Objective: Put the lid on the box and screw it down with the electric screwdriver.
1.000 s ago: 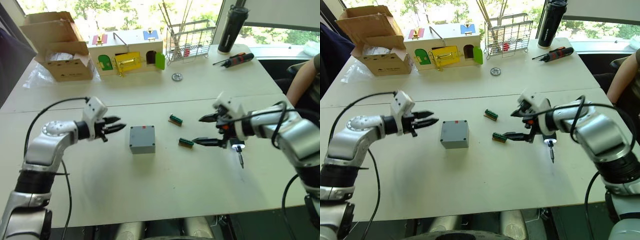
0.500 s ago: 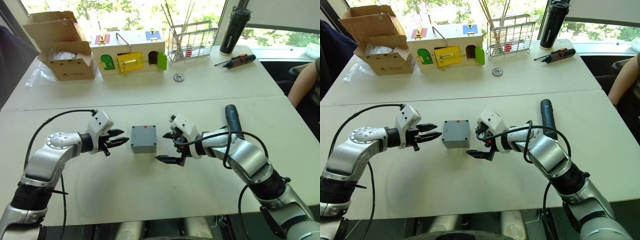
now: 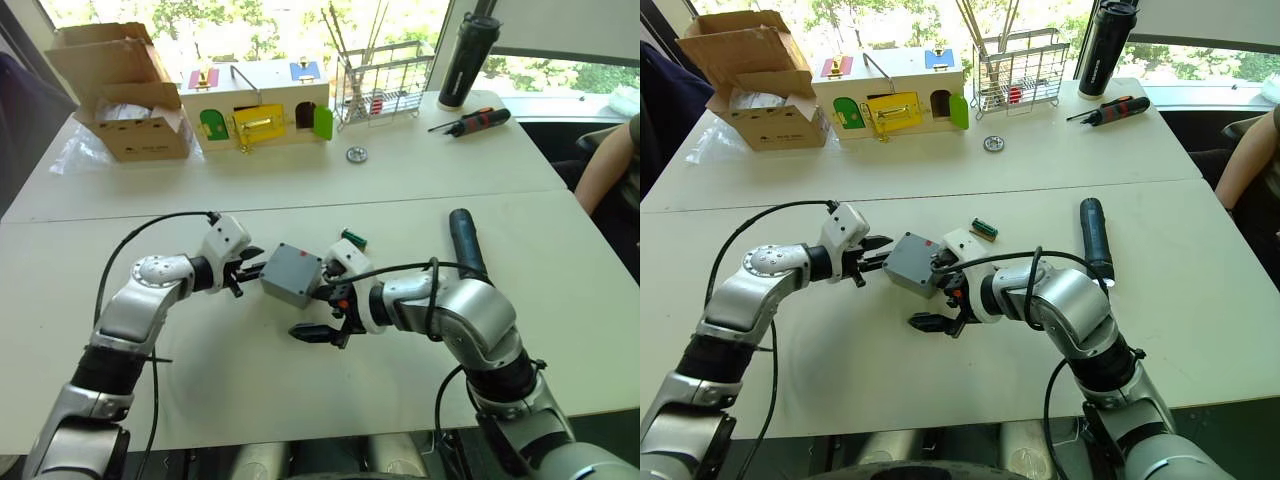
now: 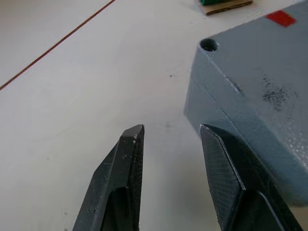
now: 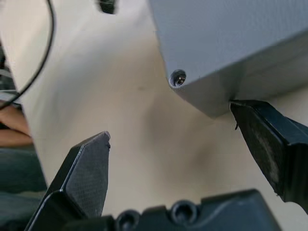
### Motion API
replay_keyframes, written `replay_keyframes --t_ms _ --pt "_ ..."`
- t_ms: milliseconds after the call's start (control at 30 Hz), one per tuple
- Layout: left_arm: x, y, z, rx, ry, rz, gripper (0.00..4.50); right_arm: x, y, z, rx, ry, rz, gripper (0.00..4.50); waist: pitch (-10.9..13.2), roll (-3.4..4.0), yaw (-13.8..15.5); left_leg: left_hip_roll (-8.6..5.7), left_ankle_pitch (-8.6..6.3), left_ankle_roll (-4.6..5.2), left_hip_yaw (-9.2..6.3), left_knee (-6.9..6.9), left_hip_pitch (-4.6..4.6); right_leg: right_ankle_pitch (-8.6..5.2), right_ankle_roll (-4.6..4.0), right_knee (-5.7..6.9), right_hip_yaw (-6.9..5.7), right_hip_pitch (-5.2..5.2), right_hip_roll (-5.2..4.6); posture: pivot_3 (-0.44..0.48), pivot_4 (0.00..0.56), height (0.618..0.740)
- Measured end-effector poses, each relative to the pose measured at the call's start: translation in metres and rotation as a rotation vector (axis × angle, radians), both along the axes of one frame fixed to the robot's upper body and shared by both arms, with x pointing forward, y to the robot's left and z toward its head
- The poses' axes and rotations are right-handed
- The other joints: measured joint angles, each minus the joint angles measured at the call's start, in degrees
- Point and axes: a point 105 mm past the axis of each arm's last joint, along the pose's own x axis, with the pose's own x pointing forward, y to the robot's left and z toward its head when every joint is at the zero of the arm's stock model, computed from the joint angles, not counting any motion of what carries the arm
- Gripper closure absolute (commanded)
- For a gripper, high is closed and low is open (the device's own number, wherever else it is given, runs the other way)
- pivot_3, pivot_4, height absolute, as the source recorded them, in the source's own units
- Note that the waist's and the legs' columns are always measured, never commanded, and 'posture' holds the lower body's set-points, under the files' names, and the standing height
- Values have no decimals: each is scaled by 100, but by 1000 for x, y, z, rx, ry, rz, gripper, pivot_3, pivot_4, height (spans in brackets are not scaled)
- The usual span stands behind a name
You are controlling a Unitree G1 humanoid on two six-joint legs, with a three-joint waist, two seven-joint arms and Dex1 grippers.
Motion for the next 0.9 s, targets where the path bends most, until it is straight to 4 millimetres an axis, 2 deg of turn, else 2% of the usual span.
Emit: replay_keyframes --t_ms 100,233,300,367,433,500,633,767,900 --pt "8 -1 1 12 -27 -1 2626 0 -4 2 -13 -22 -7 82 -1 -1 -12 -5 0 0 1 2 0 0 0 3 0 -1 -1 0 150 740" --pt "5 11 1 49 -18 -7 2626 12 -38 4 -119 -134 -43 82 -1 -1 -17 -6 -1 1 4 -1 -1 0 0 2 1 -6 -3 0 150 740" --pt "-2 23 -3 76 9 -6 2626 16 -47 10 -133 -198 -40 82 -1 -1 -38 3 -1 1 4 -8 1 0 0 2 3 -8 -1 0 150 740" --pt "-26 29 -8 91 83 -61 2626 19 -42 15 -126 -297 38 82 -1 -1 -107 7 -1 1 7 -15 0 0 0 7 7 -17 0 0 150 740" --pt "-41 36 -11 82 149 -67 2626 35 -47 13 -145 -347 26 82 -1 -1 -155 7 -1 1 7 -13 0 0 0 7 7 -16 0 0 150 740" --pt "-50 33 -9 57 173 -81 2626 45 -48 10 -158 -372 26 82 -1 -1 -126 6 0 0 4 -10 0 0 0 6 7 -11 -1 0 150 740" --pt "-63 25 -11 36 207 -102 2626 52 -35 6 -148 -410 78 82 -1 -1 -123 5 0 1 3 -9 0 0 0 5 8 -9 -1 0 150 740" --pt "-63 23 -12 29 203 -83 2626 56 -31 2 -142 -408 103 82 -1 -1 -109 5 0 0 2 -8 0 0 0 4 6 -8 -1 0 150 740" --pt "-54 14 -8 -4 156 -61 2626 53 -27 0 -124 -390 133 82 -1 -1 -102 4 0 0 2 -7 0 0 0 4 4 -7 0 0 150 740"
